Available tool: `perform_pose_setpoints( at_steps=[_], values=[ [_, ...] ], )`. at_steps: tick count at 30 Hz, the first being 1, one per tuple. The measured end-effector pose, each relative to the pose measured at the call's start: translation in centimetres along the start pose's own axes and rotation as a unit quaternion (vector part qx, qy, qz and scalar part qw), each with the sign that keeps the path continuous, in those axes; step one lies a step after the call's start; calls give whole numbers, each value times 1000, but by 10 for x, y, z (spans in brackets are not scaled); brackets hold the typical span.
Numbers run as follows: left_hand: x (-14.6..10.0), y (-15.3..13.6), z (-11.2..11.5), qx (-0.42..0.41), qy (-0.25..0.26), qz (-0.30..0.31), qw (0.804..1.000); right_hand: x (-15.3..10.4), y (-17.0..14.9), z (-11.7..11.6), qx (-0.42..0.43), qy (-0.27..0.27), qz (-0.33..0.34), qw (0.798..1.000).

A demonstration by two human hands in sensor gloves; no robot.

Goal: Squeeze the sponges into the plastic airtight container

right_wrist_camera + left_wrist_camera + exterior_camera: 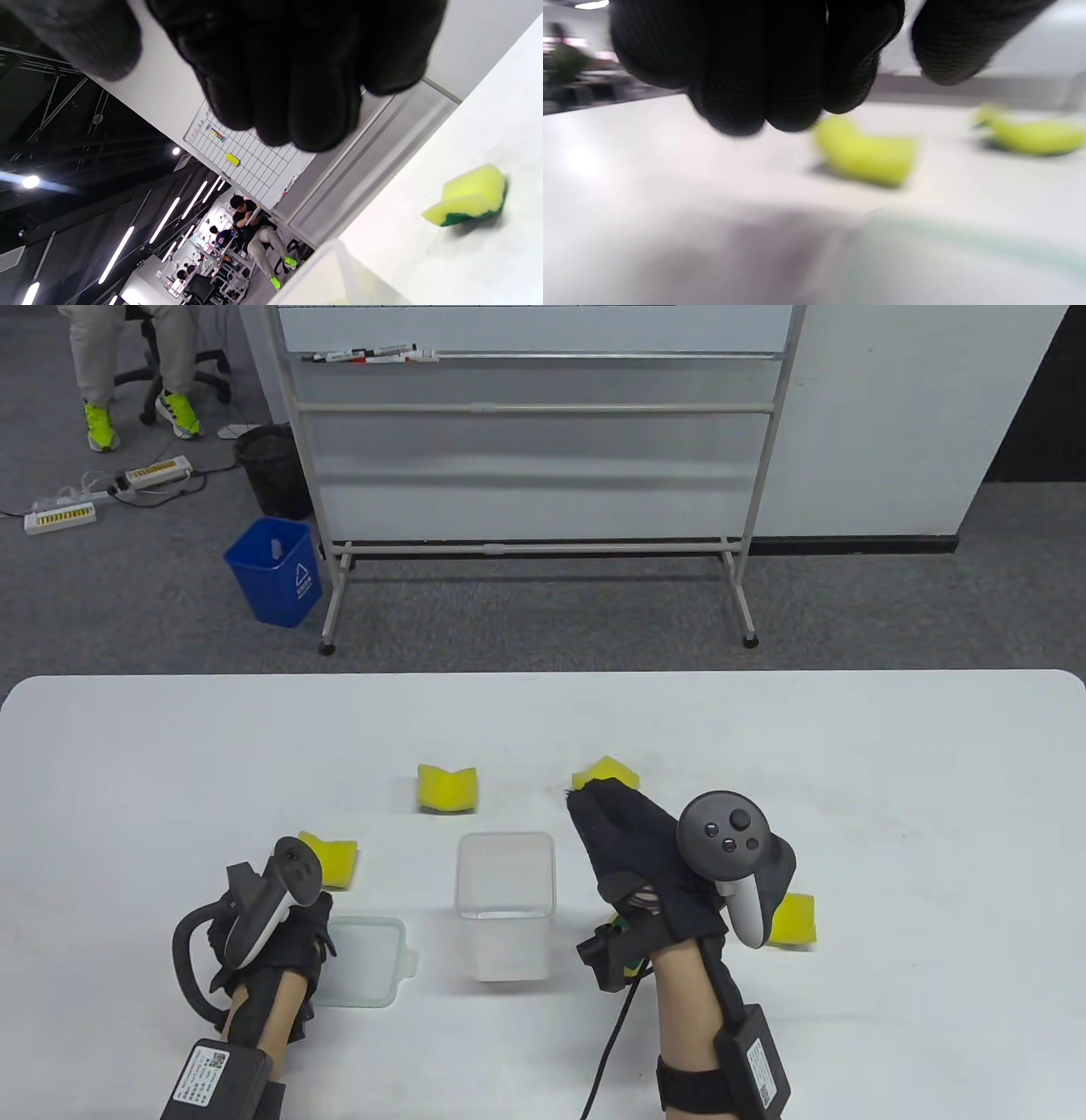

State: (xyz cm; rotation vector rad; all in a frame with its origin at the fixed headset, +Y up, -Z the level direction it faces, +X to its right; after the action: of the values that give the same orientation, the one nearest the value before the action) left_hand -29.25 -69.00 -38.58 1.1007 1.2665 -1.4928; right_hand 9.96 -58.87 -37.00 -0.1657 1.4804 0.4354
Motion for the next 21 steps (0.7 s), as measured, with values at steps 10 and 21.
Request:
perform_pose_setpoints(
  at_steps=[10, 21],
  values=[
    [56, 30, 42, -20, -186, 32, 982, 1, -3, 0, 8, 8, -2, 1000],
    [57, 13, 37, -100, -121, 3, 988, 0, -3, 2, 17, 8, -1, 1000]
  ],
)
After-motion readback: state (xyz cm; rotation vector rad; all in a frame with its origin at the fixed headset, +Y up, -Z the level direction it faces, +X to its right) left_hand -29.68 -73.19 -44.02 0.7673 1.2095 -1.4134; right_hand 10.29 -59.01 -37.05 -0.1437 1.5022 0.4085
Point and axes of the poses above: the tracker on the back of each hand, its own y axis roughly to the thumb side, its own x axis roughly from the wrist to the fingertips, z = x × y, the point moved 2 cm from there along x, roughly from the wrist to the fingertips, and after that the axes turned 9 degrees about x, right-handed, at the moved point
